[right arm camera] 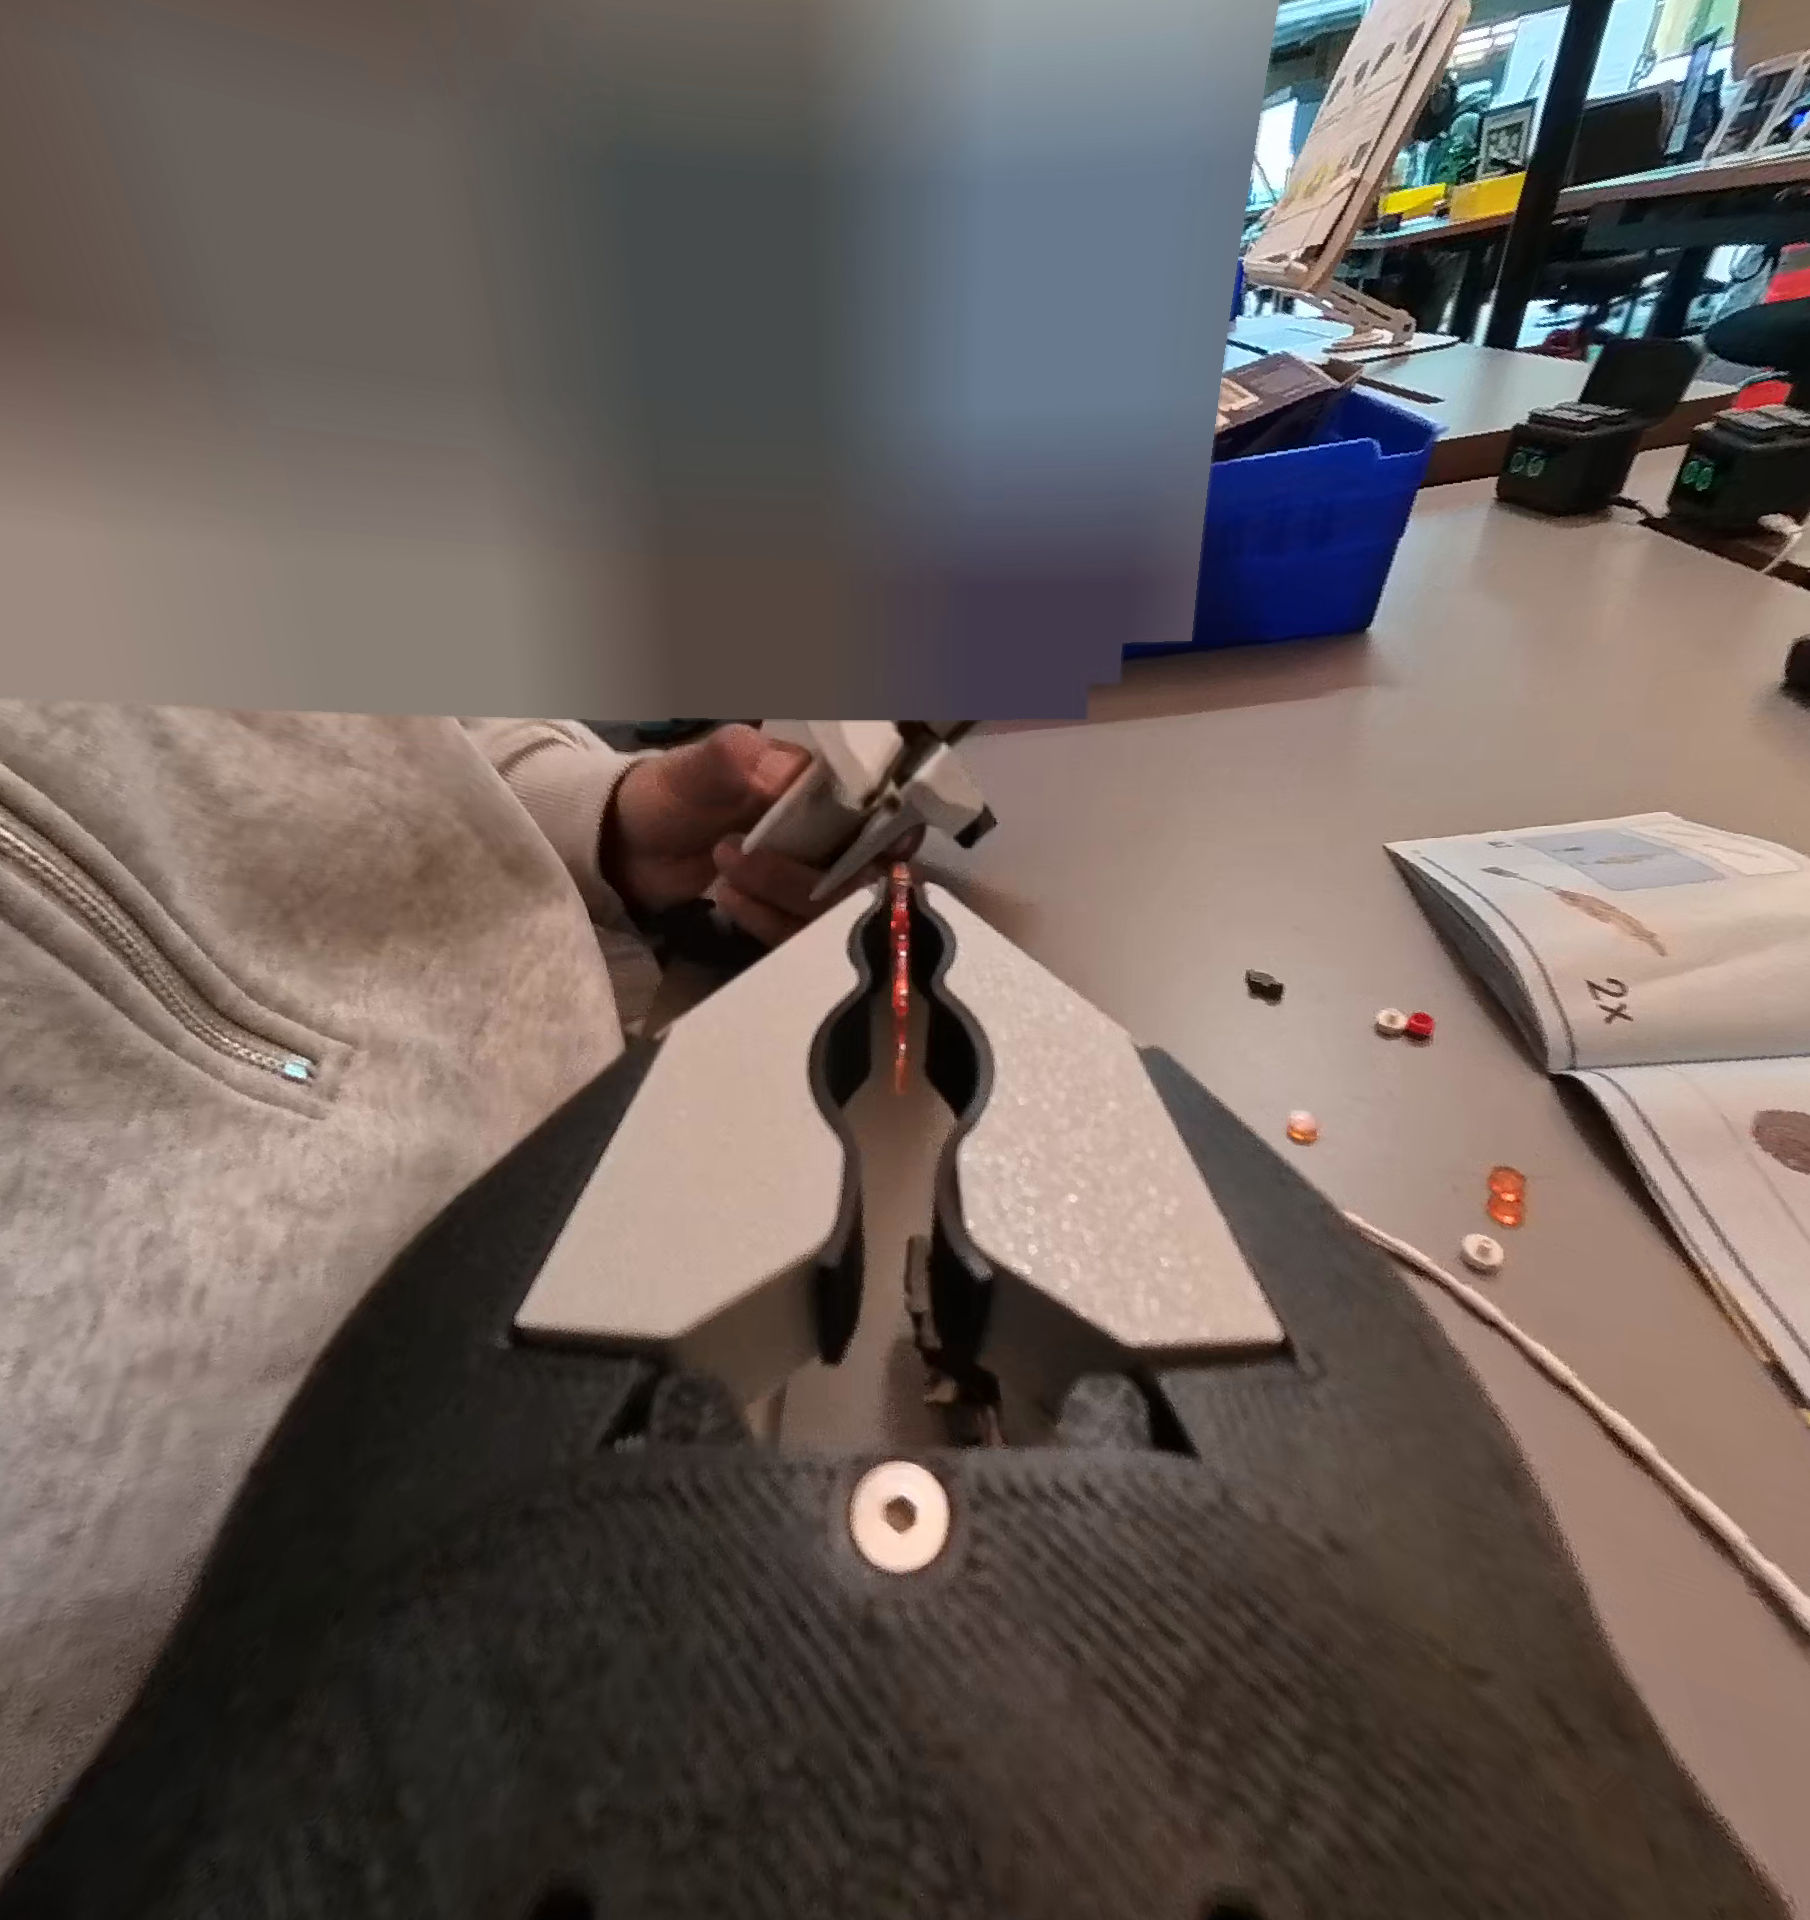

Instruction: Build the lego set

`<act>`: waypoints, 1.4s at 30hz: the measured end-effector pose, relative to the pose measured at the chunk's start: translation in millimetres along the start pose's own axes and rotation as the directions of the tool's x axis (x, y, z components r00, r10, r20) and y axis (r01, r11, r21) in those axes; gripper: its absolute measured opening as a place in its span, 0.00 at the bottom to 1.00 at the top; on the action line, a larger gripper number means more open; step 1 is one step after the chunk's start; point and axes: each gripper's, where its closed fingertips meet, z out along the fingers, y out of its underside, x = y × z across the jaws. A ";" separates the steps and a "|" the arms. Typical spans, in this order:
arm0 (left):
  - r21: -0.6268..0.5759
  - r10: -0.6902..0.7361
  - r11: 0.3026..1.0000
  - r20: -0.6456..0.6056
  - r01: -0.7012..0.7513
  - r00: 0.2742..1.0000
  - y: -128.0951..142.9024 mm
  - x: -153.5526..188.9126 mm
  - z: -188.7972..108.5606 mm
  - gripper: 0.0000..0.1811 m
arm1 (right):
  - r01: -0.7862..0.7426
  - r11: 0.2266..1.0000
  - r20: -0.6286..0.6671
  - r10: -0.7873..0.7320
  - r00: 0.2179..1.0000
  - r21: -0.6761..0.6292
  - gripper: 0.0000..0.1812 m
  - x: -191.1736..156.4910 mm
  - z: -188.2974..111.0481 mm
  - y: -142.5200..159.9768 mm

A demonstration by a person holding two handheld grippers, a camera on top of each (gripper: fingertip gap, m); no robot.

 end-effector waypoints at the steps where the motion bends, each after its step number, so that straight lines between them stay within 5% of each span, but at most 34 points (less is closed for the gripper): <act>1: -0.050 0.006 0.999 0.045 -0.004 0.999 5.8 -5.0 2.0 0.00 | 0.021 1.000 -0.012 -0.021 1.000 -0.015 0.00 0.5 0.7 2.1; 9: -0.217 -0.004 0.975 0.178 0.043 0.984 23.9 -19.4 4.4 0.00 | 0.273 0.948 -0.056 -0.286 0.957 -0.165 0.00 -5.4 12.2 23.3; 14: -0.199 -0.090 0.972 0.165 0.123 0.982 28.6 -21.0 1.1 0.00 | 0.370 0.911 -0.055 -0.385 0.921 -0.180 0.00 -9.0 16.4 27.0; 32: -0.181 -0.355 0.910 0.116 0.372 0.927 36.8 -18.3 0.6 0.00 | 0.481 0.856 -0.016 -0.493 0.870 -0.190 0.00 -19.1 21.5 33.0; 38: -0.267 -0.410 0.875 0.034 0.404 0.911 52.9 -3.2 33.5 0.00 | 0.597 0.725 0.012 -0.632 0.775 -0.343 0.00 -19.5 37.9 60.2; 42: -0.206 -0.301 0.928 0.074 0.310 0.951 31.3 -3.7 19.5 0.00 | 0.502 0.804 -0.070 -0.548 0.833 -0.317 0.00 -4.0 25.7 46.5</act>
